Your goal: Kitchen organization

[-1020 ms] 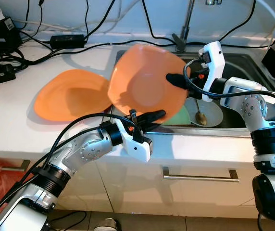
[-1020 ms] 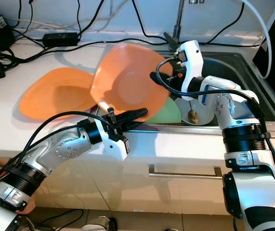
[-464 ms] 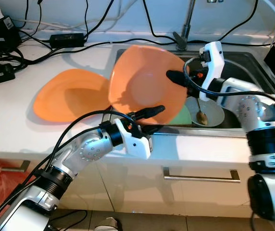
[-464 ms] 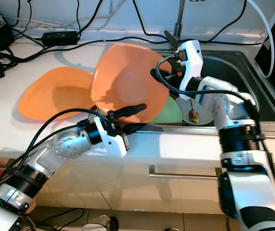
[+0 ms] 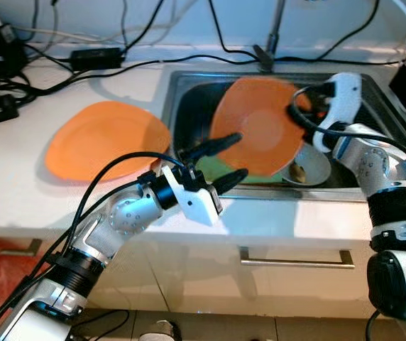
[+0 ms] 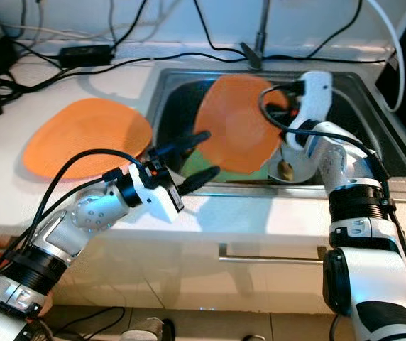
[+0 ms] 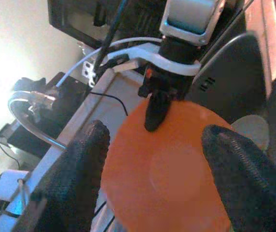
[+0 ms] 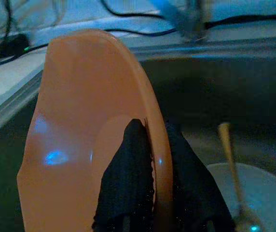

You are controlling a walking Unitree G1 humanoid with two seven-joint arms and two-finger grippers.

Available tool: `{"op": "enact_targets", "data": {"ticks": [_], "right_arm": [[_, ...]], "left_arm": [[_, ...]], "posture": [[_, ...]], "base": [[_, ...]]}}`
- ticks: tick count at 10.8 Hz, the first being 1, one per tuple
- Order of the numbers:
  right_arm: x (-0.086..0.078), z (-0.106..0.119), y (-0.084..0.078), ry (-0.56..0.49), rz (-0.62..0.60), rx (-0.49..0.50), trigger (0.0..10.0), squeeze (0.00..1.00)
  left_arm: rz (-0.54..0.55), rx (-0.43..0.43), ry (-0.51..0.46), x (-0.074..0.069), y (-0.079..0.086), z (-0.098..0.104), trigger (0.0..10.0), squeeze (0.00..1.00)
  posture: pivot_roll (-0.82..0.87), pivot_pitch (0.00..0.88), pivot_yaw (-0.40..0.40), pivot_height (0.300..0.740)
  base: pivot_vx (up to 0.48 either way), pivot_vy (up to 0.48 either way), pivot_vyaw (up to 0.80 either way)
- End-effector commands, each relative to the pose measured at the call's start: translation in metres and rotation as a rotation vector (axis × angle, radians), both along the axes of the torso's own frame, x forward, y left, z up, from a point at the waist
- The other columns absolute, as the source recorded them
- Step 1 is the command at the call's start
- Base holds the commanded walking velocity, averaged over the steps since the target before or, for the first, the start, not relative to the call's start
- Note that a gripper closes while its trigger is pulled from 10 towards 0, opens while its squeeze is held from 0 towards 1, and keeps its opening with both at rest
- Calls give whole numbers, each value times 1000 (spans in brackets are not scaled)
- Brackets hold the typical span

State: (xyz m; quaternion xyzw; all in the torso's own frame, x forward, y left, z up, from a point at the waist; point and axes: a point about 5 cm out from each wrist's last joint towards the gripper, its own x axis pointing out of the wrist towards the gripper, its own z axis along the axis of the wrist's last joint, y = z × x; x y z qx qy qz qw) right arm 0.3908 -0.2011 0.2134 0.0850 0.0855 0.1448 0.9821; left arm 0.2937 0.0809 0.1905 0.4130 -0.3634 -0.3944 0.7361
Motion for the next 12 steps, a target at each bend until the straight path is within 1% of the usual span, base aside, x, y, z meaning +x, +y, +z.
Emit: {"op": "enact_targets", "data": {"ticks": [1,2,4,5,6,7,8,9,10,11,12], "right_arm": [[4,16,0,-64,-19,-1,0,0],[5,12,-3,-66,-40,-22,0,0],[5,1,-11,-53,-89,-113,0,0],[5,-3,-12,-47,-92,-121,0,0],[5,-8,-12,-44,-88,-146,0,0],[6,-11,-12,-42,-85,-164,0,0],[6,-13,-14,-44,-91,-214,0,0],[6,-15,-17,-49,-103,-253,0,0],[6,-17,-19,-48,-110,-261,0,0],[6,-19,-21,-51,-105,-287,3686,0],[5,-24,-25,-42,-108,-337,10000,0]], "left_arm": [[2,-11,4,0,2,6,10000,1000],[31,-36,61,3,4,5,10000,1000],[113,-103,333,13,11,-4,10000,1000],[113,-116,399,14,11,-7,10000,1000],[120,-141,577,14,12,-14,10000,1000],[94,-102,683,11,10,-20,10000,1000],[89,-109,746,10,10,-20,10000,1000],[111,-126,818,11,10,-19,10000,1000],[123,-125,835,13,10,-18,10000,1000],[130,-97,843,12,10,-16,10000,1000],[171,-101,851,17,11,-10,10000,1000]], "posture": [[230,79,28,740],[231,80,30,740],[234,81,33,740],[234,81,33,740],[237,84,36,740],[236,85,36,740],[233,88,39,740],[232,88,39,740],[231,88,38,740],[230,90,37,740],[226,92,34,740]], "base": [[0,0,0],[0,0,0],[0,0,0],[0,0,0],[0,0,0],[0,0,0],[0,0,0],[0,0,0],[0,0,0],[0,0,0],[0,0,0]]}}
